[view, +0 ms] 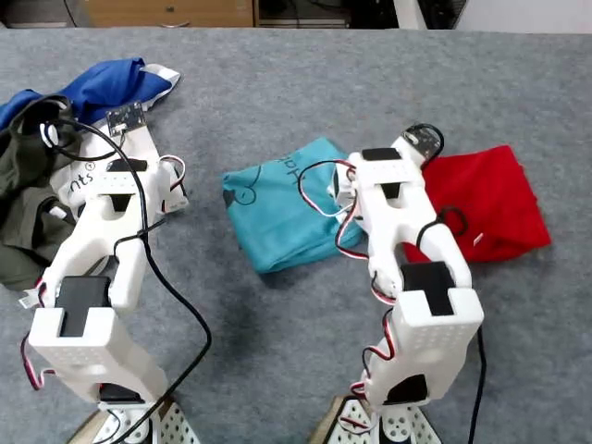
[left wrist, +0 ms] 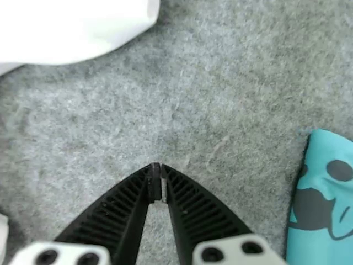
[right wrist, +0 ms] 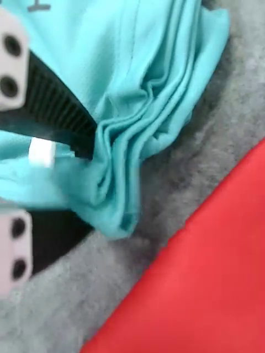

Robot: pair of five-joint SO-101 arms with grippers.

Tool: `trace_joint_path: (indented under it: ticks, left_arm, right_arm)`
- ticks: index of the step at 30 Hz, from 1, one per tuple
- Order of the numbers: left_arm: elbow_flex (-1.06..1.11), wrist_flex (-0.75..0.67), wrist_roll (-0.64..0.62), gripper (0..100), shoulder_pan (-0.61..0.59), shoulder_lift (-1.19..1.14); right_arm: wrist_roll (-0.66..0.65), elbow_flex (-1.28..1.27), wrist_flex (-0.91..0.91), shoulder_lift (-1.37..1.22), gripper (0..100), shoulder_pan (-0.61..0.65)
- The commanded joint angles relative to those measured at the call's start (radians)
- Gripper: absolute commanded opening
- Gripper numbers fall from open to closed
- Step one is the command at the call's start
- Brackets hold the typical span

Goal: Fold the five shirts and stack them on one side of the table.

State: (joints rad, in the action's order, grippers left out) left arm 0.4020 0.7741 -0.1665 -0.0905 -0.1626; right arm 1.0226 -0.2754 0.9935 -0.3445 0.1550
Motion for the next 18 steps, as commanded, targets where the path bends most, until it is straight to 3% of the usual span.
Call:
trace_joint_path:
  ticks: [1,11,18]
  left_arm:
    - [-0.043,-0.011,0.002,2,-0.003,0.005]
    - [-0.043,-0.011,0.002,2,-0.003,0.005]
    - [-0.043,-0.011,0.002,2,-0.003,0.005]
  right_arm:
    - [-0.034,0.004,-0.012,-0.005,2.3,0.019]
    - [-0.077,0.104,0.068,-0.004,0.4,0.012]
    - [-0.135,0.392,0.270,-0.004,0.4,-0.119]
